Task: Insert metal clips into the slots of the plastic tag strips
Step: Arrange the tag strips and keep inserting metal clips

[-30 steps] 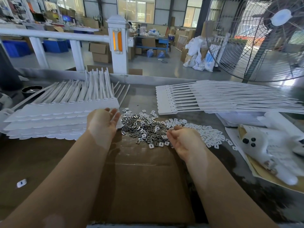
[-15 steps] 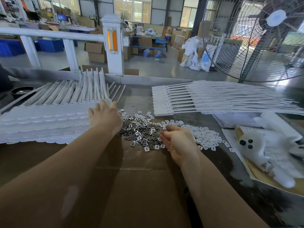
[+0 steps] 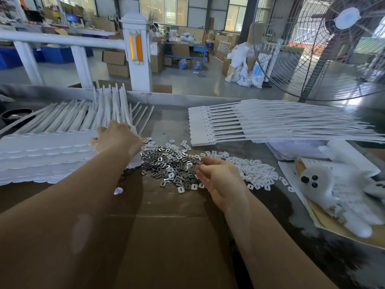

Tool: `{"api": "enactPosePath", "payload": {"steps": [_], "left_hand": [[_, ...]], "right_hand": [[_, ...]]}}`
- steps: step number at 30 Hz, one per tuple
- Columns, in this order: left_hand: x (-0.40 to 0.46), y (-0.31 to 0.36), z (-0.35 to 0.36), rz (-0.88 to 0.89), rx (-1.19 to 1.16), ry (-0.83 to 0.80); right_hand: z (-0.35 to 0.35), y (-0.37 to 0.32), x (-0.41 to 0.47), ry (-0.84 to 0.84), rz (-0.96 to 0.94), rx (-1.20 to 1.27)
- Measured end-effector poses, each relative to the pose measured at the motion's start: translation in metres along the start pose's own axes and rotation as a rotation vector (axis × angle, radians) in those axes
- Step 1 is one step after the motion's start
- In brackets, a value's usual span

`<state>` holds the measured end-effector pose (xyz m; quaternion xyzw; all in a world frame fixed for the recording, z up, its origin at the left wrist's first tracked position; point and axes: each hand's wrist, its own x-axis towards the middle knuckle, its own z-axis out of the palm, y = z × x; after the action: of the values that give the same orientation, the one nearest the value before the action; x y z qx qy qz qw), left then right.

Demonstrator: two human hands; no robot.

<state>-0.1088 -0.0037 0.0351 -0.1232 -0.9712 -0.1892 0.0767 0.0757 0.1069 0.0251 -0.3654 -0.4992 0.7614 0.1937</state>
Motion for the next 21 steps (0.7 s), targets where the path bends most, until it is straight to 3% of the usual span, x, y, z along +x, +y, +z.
{"api": "enactPosePath", "payload": {"steps": [4,14,21], "left_hand": [[0.0051,-0.0015,-0.0031,-0.072,-0.09,-0.017],[0.0067,-0.0017,-0.0074,-0.058,-0.031,-0.011],[0.0057,0.0002,-0.0091,0.069,0.242,-0.184]], "right_hand": [[-0.0009,-0.0002,-0.0009,0.004,0.019,-0.009],[-0.0031,-0.0018,-0.0012,0.002,0.034,0.01],[0.0013,0.0017,0.0025,-0.013,0.004,0.019]]}}
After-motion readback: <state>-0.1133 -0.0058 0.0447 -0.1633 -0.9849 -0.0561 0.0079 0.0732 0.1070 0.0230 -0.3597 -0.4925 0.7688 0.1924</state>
